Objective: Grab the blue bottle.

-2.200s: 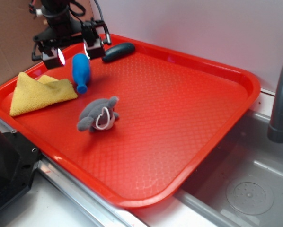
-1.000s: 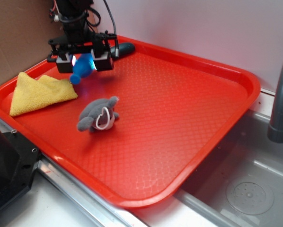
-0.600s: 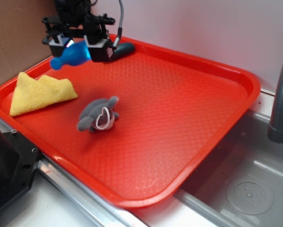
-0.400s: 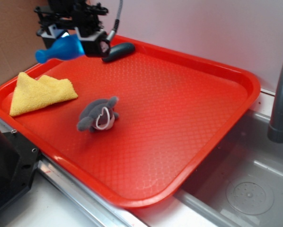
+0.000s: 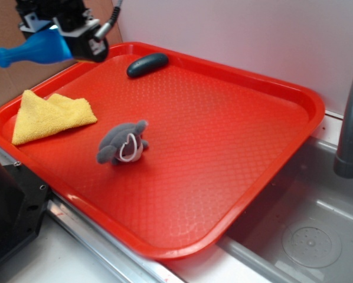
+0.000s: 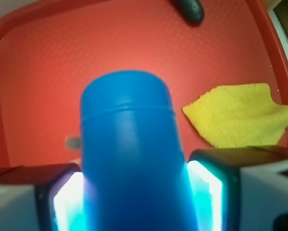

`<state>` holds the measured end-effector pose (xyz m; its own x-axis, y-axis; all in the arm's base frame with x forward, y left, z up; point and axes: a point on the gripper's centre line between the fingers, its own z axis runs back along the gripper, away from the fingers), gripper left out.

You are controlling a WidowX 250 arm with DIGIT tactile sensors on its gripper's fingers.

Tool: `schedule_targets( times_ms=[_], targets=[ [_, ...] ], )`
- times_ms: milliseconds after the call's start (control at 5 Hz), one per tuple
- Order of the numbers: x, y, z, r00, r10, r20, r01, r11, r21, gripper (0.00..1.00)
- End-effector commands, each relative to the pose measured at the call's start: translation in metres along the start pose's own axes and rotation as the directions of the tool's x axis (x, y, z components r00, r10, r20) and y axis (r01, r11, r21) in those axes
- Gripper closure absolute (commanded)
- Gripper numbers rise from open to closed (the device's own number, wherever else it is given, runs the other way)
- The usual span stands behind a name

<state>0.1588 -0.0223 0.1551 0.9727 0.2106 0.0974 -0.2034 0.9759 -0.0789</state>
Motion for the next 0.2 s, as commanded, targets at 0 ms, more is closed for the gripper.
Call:
schedule_targets(
  times_ms=[0],
  targets=[
    [0.0084,0.0171,0.0096,0.997,0.074,-0.015,-0.074,0.997,0.027,1.0]
  ],
)
